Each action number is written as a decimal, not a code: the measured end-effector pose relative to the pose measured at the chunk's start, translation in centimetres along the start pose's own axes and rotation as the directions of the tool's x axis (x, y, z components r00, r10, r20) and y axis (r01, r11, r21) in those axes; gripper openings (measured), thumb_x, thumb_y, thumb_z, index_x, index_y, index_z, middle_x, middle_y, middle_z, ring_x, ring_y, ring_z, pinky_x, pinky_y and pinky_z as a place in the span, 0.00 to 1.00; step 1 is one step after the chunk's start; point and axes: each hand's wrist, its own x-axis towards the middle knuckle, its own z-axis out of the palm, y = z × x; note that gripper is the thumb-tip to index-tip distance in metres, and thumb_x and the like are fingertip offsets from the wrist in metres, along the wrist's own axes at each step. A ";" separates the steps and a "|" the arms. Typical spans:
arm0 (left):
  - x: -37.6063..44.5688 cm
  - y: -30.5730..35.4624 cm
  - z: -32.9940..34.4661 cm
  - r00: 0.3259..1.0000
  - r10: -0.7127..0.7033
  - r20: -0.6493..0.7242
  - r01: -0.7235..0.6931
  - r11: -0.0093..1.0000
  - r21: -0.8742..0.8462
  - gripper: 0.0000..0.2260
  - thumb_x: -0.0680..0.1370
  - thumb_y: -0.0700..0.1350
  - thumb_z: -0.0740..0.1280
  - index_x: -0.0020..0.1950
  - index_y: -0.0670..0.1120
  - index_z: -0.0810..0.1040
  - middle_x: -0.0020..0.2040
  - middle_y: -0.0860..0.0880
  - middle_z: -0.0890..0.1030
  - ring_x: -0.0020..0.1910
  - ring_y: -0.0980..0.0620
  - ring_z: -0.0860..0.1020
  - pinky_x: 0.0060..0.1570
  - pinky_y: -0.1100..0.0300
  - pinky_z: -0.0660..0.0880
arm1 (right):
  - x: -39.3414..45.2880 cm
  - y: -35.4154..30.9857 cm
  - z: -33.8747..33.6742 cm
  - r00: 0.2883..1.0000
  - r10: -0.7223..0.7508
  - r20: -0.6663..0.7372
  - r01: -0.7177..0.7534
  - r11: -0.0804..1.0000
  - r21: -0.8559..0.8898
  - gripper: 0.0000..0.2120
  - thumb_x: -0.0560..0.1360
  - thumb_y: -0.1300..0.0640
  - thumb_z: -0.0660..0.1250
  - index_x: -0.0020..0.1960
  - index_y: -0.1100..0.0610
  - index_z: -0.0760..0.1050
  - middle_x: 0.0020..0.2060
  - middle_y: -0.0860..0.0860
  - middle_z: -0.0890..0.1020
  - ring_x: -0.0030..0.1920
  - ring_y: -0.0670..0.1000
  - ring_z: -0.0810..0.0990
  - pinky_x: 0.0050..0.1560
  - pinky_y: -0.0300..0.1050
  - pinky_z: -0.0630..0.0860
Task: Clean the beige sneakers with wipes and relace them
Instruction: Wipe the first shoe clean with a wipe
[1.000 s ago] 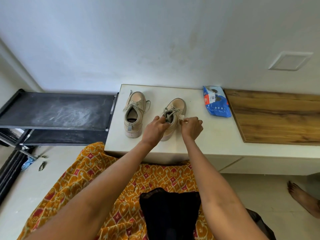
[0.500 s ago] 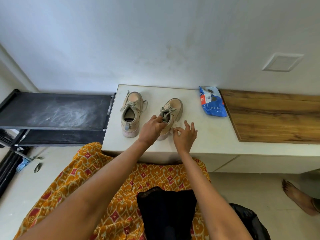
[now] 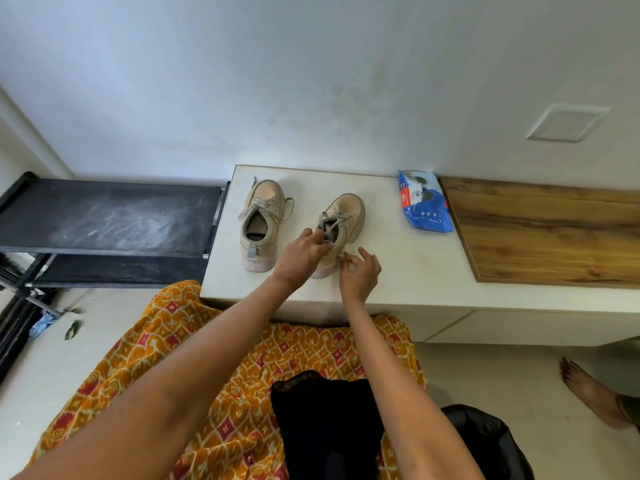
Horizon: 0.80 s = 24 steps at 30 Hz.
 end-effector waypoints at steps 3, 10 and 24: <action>-0.1 0.0 -0.1 1.000 0.008 -0.005 -0.009 1.000 -0.015 0.11 0.67 0.36 0.76 0.48 0.44 0.83 0.39 0.45 0.76 0.35 0.45 0.73 0.21 0.60 0.66 | -1.4 1.0 -0.1 0.996 -0.068 0.054 0.065 0.997 0.043 0.14 0.74 0.58 0.70 0.58 0.59 0.77 0.59 0.48 0.78 0.69 0.49 0.64 0.66 0.51 0.67; -0.5 -1.4 -0.4 0.999 0.033 0.011 -0.032 0.997 -0.073 0.11 0.71 0.34 0.72 0.53 0.41 0.82 0.44 0.43 0.78 0.39 0.43 0.76 0.25 0.53 0.75 | 1.0 -0.3 -2.6 1.000 0.010 0.011 -0.010 1.000 -0.015 0.11 0.79 0.53 0.60 0.54 0.57 0.77 0.49 0.53 0.82 0.49 0.54 0.79 0.45 0.43 0.72; 1.0 2.3 0.2 0.998 -0.024 -0.054 0.015 0.988 -0.155 0.11 0.66 0.32 0.75 0.47 0.40 0.82 0.40 0.43 0.81 0.37 0.44 0.79 0.27 0.59 0.73 | 1.0 -2.0 -1.3 0.997 0.078 -0.028 -0.069 0.968 0.243 0.11 0.77 0.64 0.63 0.58 0.61 0.80 0.53 0.56 0.83 0.54 0.53 0.81 0.53 0.39 0.75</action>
